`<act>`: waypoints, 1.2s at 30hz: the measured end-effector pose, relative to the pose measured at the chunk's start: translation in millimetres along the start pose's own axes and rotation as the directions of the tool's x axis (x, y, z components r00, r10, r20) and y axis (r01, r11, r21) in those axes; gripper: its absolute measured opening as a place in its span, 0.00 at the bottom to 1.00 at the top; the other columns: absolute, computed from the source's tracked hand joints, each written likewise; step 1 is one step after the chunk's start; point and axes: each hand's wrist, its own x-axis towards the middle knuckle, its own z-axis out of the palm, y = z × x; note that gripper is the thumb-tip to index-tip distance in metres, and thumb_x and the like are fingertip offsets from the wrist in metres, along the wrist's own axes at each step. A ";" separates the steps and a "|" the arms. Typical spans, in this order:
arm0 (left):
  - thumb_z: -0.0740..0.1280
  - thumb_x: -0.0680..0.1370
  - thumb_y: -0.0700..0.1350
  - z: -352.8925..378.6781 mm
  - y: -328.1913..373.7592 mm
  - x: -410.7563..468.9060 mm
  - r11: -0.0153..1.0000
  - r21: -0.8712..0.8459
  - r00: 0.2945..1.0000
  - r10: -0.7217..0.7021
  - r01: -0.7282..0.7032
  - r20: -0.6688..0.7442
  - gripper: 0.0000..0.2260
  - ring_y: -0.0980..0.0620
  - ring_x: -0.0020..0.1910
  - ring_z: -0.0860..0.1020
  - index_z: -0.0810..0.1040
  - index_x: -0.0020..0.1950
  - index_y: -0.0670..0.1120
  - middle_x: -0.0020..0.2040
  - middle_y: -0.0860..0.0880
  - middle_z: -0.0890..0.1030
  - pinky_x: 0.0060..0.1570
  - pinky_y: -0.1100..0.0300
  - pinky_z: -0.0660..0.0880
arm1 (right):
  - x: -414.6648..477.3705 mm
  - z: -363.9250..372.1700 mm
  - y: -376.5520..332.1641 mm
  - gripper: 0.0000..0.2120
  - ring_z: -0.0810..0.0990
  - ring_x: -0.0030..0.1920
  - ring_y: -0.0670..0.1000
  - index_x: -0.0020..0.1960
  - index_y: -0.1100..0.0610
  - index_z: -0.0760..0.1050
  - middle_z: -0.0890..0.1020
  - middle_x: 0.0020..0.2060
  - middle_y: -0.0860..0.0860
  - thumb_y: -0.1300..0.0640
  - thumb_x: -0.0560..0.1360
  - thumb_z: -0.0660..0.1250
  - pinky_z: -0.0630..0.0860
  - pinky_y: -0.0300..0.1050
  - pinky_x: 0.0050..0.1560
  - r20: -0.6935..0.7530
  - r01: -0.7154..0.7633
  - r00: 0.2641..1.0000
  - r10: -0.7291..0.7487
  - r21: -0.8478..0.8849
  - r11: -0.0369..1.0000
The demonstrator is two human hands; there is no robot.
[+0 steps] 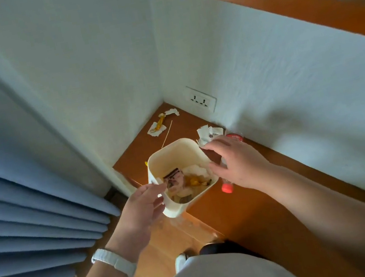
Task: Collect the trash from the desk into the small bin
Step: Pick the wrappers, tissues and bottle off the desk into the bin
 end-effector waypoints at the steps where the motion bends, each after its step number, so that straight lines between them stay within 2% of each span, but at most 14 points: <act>1: 0.70 0.79 0.44 2.0 2.2 1.3 1.000 -0.008 1.000 0.007 -0.007 -0.005 0.10 0.45 0.58 0.82 0.79 0.58 0.43 0.56 0.43 0.85 0.65 0.48 0.75 | -6.7 1.8 9.6 0.21 0.78 0.57 0.49 0.69 0.52 0.70 0.75 0.64 0.48 0.46 0.78 0.64 0.78 0.43 0.54 -0.019 -0.058 0.998 0.058 0.012 0.998; 3: 0.69 0.79 0.43 6.4 5.9 6.7 1.000 -0.005 1.000 0.019 -0.019 -0.011 0.09 0.46 0.58 0.81 0.79 0.58 0.43 0.55 0.44 0.84 0.64 0.50 0.76 | -18.9 8.5 30.5 0.21 0.78 0.58 0.49 0.69 0.52 0.70 0.75 0.64 0.47 0.45 0.78 0.64 0.78 0.46 0.55 -0.034 -0.173 0.984 0.174 0.040 0.984; 6: 0.69 0.79 0.44 13.5 10.2 14.1 1.000 -0.008 1.000 0.022 -0.022 -0.014 0.10 0.47 0.57 0.82 0.78 0.59 0.43 0.54 0.44 0.84 0.63 0.50 0.76 | -34.6 25.3 65.2 0.21 0.77 0.57 0.48 0.68 0.51 0.70 0.76 0.62 0.46 0.45 0.78 0.64 0.78 0.44 0.53 -0.015 -0.326 0.945 0.327 0.038 0.944; 11: 0.68 0.80 0.42 27.9 13.3 19.2 1.000 -0.025 1.000 0.004 -0.004 -0.023 0.06 0.47 0.53 0.83 0.80 0.55 0.43 0.51 0.44 0.86 0.61 0.51 0.77 | -55.9 65.4 116.4 0.21 0.77 0.58 0.48 0.70 0.51 0.69 0.75 0.64 0.48 0.48 0.78 0.64 0.78 0.42 0.52 0.104 -0.438 0.891 0.441 -0.049 0.897; 15: 0.67 0.80 0.42 34.6 13.9 25.0 1.000 -0.030 0.999 -0.005 0.004 -0.050 0.06 0.48 0.51 0.83 0.80 0.56 0.42 0.48 0.45 0.87 0.59 0.51 0.77 | -57.0 92.8 135.0 0.26 0.76 0.59 0.49 0.73 0.50 0.64 0.72 0.66 0.49 0.47 0.77 0.65 0.78 0.43 0.52 0.159 -0.447 0.876 0.456 -0.086 0.890; 19: 0.66 0.81 0.41 45.8 20.8 26.0 1.000 0.000 0.998 -0.013 0.013 -0.062 0.05 0.48 0.51 0.82 0.78 0.55 0.42 0.50 0.44 0.85 0.59 0.52 0.77 | -49.7 107.8 141.9 0.23 0.76 0.61 0.52 0.71 0.51 0.66 0.72 0.66 0.50 0.48 0.77 0.65 0.79 0.45 0.53 0.158 -0.430 0.883 0.441 -0.101 0.897; 26: 0.68 0.80 0.44 55.3 24.0 32.4 0.998 0.065 0.996 -0.018 0.024 -0.084 0.09 0.46 0.60 0.81 0.78 0.59 0.45 0.58 0.43 0.83 0.62 0.49 0.77 | -44.8 114.6 155.3 0.11 0.76 0.51 0.50 0.59 0.54 0.73 0.73 0.57 0.51 0.57 0.77 0.65 0.78 0.44 0.45 0.173 -0.431 0.878 0.445 -0.114 0.895; 32: 0.69 0.79 0.44 60.8 17.6 32.0 0.998 0.048 0.995 -0.024 0.029 -0.096 0.08 0.45 0.60 0.81 0.78 0.58 0.45 0.57 0.43 0.83 0.65 0.47 0.76 | -57.9 113.9 163.4 0.07 0.76 0.43 0.49 0.54 0.56 0.75 0.76 0.51 0.51 0.61 0.77 0.65 0.78 0.44 0.45 0.155 -0.457 0.872 0.465 -0.086 0.885; 36: 0.68 0.79 0.44 57.8 13.0 30.9 0.999 0.035 0.997 -0.011 0.014 -0.071 0.10 0.46 0.59 0.81 0.78 0.59 0.44 0.57 0.43 0.84 0.64 0.48 0.76 | -66.3 105.1 158.4 0.07 0.77 0.41 0.47 0.55 0.55 0.76 0.78 0.50 0.50 0.60 0.77 0.66 0.78 0.39 0.43 0.117 -0.486 0.863 0.491 -0.067 0.871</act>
